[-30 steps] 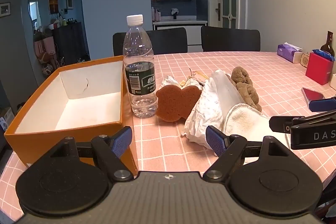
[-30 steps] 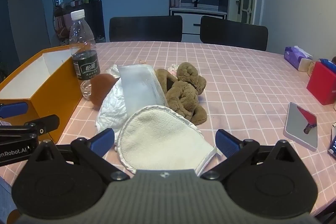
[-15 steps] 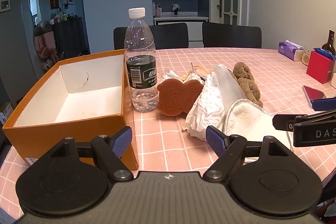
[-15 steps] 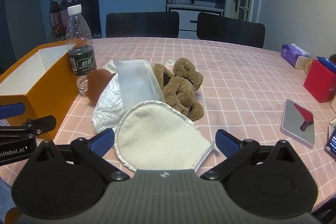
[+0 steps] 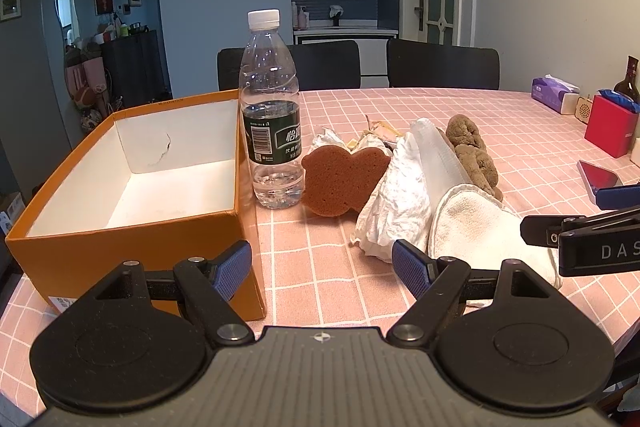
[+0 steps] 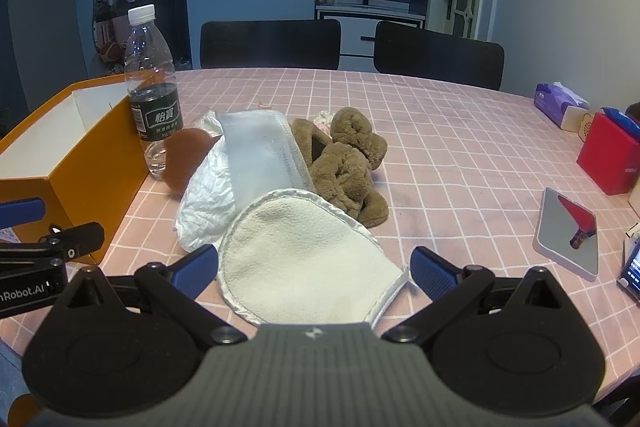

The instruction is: Organize soft objects

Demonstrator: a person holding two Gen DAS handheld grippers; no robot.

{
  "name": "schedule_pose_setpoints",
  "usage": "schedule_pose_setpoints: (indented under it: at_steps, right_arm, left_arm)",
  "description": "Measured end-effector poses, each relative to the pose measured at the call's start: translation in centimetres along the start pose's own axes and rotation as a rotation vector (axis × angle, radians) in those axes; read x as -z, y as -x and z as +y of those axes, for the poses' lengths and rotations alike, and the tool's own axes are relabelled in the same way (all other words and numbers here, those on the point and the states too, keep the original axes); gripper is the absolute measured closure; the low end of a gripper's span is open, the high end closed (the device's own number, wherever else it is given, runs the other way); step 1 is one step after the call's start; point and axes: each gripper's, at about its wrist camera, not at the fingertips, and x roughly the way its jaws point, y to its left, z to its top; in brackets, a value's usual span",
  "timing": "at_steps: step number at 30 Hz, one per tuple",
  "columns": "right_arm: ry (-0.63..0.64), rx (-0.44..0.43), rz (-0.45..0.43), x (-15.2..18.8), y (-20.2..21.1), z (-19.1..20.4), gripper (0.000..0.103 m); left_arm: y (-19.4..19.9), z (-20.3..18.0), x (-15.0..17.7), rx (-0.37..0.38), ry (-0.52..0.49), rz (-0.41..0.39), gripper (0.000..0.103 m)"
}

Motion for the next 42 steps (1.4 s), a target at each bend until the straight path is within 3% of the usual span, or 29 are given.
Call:
schedule_pose_setpoints:
  at_steps: [42]
  right_arm:
    - [0.012, -0.010, 0.023, 0.03, -0.63, 0.44, 0.003]
  left_arm:
    - [-0.42, 0.10, 0.30, 0.000, 0.008, 0.017, 0.009]
